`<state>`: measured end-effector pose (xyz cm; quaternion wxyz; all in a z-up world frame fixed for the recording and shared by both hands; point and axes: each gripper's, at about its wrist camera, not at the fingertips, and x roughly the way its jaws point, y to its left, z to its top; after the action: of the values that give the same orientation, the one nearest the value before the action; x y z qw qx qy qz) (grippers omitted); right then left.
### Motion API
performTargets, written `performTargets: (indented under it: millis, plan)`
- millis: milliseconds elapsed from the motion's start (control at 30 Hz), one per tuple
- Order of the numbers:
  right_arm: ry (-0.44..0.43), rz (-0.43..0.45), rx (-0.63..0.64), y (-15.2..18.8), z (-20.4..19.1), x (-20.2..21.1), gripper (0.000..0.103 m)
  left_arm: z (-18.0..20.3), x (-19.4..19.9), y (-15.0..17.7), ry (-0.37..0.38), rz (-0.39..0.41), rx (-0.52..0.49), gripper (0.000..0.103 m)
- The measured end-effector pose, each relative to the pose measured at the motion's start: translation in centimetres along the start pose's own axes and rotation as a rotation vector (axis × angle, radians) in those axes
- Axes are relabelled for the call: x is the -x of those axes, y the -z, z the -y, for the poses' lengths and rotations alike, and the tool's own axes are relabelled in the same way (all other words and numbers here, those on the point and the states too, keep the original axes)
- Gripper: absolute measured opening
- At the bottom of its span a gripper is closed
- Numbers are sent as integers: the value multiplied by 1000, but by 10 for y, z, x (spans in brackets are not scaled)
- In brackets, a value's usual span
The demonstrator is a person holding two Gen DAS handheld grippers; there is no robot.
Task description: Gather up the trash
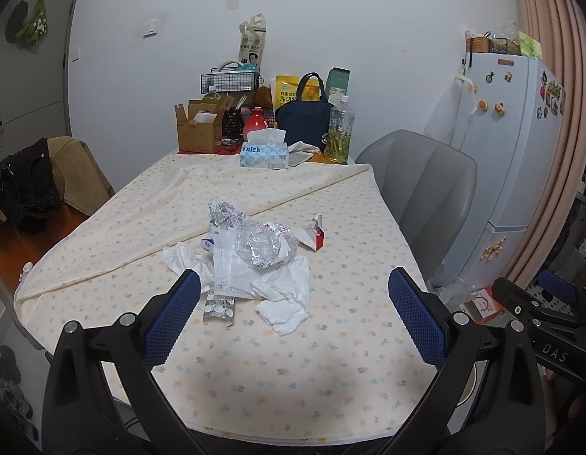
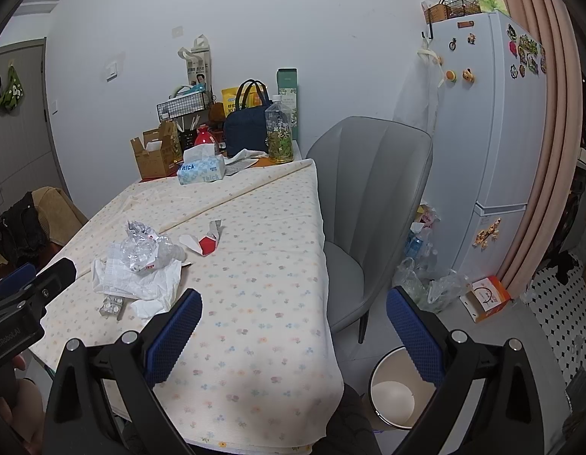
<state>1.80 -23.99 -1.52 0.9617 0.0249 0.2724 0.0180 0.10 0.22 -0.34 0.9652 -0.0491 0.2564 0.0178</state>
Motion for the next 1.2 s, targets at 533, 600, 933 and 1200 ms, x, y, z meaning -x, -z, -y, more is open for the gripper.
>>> performTargets:
  millis: [533,600,933,1200]
  plan:
    - [0,1,-4,1,1,-1,96,-1,1,-1,-2,-1,3,99]
    - [-1,2,-3,1,1,-1,96,-1,1,-1,-3,1,3,99]
    - [-2,2,-3,-1,0,-1,96,-1,0,-2,-2,-2,2,99]
    - [-3,3,-1,0,0,-1,96,-1,2,-3,-3,-2,3,99]
